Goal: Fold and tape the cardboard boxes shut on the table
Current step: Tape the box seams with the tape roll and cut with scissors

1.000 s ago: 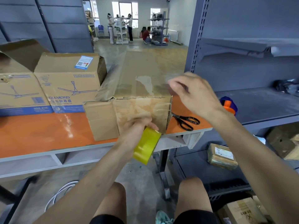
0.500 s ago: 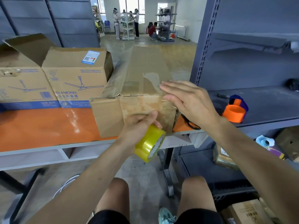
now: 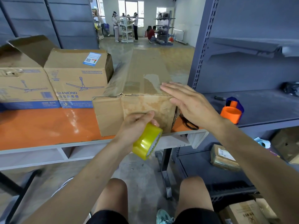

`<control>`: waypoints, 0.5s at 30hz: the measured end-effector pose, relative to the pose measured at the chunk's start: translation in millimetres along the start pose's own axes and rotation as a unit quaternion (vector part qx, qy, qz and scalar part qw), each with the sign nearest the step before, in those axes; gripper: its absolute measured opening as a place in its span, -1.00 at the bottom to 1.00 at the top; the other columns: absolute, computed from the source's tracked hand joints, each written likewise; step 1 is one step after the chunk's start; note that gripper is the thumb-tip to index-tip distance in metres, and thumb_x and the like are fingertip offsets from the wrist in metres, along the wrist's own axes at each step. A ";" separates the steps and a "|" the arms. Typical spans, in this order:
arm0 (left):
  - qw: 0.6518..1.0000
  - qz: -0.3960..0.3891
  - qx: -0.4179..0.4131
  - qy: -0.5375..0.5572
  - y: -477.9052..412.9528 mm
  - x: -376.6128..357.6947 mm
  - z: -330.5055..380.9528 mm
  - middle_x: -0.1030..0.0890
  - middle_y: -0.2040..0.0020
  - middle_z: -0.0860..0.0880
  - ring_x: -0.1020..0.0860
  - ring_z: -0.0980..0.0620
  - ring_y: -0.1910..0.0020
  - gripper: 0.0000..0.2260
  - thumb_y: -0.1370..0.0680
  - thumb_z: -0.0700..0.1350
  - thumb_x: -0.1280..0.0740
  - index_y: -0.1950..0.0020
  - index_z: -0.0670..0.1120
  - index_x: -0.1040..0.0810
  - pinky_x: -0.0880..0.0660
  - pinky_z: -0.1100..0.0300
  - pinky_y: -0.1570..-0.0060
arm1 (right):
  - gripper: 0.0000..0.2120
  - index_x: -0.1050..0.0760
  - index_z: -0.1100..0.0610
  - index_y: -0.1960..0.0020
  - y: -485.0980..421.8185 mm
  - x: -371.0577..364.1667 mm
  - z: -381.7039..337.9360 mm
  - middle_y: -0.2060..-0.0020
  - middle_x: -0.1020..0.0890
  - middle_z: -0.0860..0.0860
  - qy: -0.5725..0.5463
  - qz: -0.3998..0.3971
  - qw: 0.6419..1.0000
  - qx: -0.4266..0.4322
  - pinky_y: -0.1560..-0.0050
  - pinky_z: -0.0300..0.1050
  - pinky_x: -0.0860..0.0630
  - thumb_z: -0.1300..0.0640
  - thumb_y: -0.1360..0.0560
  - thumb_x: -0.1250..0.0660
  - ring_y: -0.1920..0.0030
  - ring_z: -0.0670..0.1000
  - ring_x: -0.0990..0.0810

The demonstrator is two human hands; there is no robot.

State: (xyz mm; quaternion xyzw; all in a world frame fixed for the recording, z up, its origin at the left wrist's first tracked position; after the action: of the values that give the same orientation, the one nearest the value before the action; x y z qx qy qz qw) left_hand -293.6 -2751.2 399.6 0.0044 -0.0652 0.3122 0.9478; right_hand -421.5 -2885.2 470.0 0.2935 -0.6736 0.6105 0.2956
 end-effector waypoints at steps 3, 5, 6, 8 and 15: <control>1.000 0.000 0.006 0.004 -0.4 1.1 1.7 -0.73 -0.01 0.15 -0.60 0.22 -0.16 -0.60 -0.62 0.10 -0.36 0.37 0.00 -0.69 -0.47 0.08 -0.33 | -0.54 -0.32 0.09 -0.57 2.9 -3.3 4.3 -0.53 -0.38 -0.04 0.004 -0.003 1.000 0.010 -0.48 0.14 -0.34 0.10 -0.68 -0.22 -0.55 -0.01 -0.28; 1.000 0.001 0.006 0.005 0.6 1.9 2.4 -0.73 -0.03 0.15 -0.60 0.16 -0.19 -0.61 -0.62 0.10 -0.37 0.36 0.00 -0.70 -0.46 0.03 -0.37 | -0.46 -0.28 0.08 -0.58 3.4 -5.2 5.4 -0.55 -0.35 -0.05 0.011 -0.015 1.000 0.012 -0.50 0.12 -0.32 0.06 -0.64 -0.32 -0.57 -0.03 -0.24; 1.000 0.003 0.008 0.007 2.3 2.1 3.0 -0.73 0.00 0.16 -0.61 0.17 -0.15 -0.61 -0.62 0.10 -0.37 0.36 0.00 -0.70 -0.47 0.02 -0.35 | -0.39 -0.26 0.07 -0.59 3.7 -6.3 4.4 -0.56 -0.31 -0.06 0.013 -0.032 0.999 0.011 -0.52 0.11 -0.29 0.03 -0.60 -0.37 -0.58 -0.05 -0.20; 1.000 0.010 0.012 0.007 7.0 3.7 3.1 -0.72 0.13 0.18 -0.62 0.19 0.00 -0.62 -0.61 0.11 -0.37 0.36 0.02 -0.70 -0.49 0.03 -0.27 | -0.22 -0.18 0.01 -0.61 6.1 -8.2 3.5 -0.59 -0.23 -0.11 0.009 -0.076 0.997 -0.016 -0.55 0.10 -0.23 -0.05 -0.51 -0.47 -0.60 -0.11 -0.11; 1.000 0.021 0.011 -0.007 21.8 24.4 -2.2 -0.71 0.21 0.17 -0.61 0.13 0.05 -0.60 -0.60 0.18 -0.35 0.36 0.06 -0.69 -0.47 0.07 -0.21 | -0.47 -0.52 0.04 -0.39 -31.5 14.7 -40.9 -0.29 -0.62 -0.02 0.130 -0.028 0.991 -0.019 -0.48 0.04 -0.19 -0.20 -0.69 0.05 -0.34 0.05 -0.48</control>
State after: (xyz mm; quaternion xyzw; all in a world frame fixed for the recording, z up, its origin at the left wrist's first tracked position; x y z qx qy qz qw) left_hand -286.8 -2719.1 399.7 0.0153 -0.0683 0.3328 0.9404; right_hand -405.6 -2847.5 504.8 0.2251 -0.6325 0.6221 0.4029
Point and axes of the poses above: each hand's wrist, its own y-axis away from the middle knuckle, its own x-axis out of the back of the hand, z = x × y, the point moved 6 cm from there along -y, towards the middle knuckle
